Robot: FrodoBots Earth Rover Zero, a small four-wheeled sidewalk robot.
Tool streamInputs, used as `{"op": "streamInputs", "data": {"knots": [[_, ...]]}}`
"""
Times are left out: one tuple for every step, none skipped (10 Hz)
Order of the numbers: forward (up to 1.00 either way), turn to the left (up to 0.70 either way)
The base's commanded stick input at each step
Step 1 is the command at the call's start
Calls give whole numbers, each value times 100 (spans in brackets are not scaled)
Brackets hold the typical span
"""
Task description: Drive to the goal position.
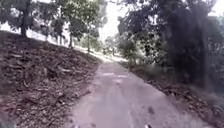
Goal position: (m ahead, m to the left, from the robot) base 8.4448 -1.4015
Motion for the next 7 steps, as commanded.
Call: {"op": "streamInputs", "data": {"knots": [[50,0],[50,0],[50,0],[50,0],[50,0],[50,0],[50,0]]}}
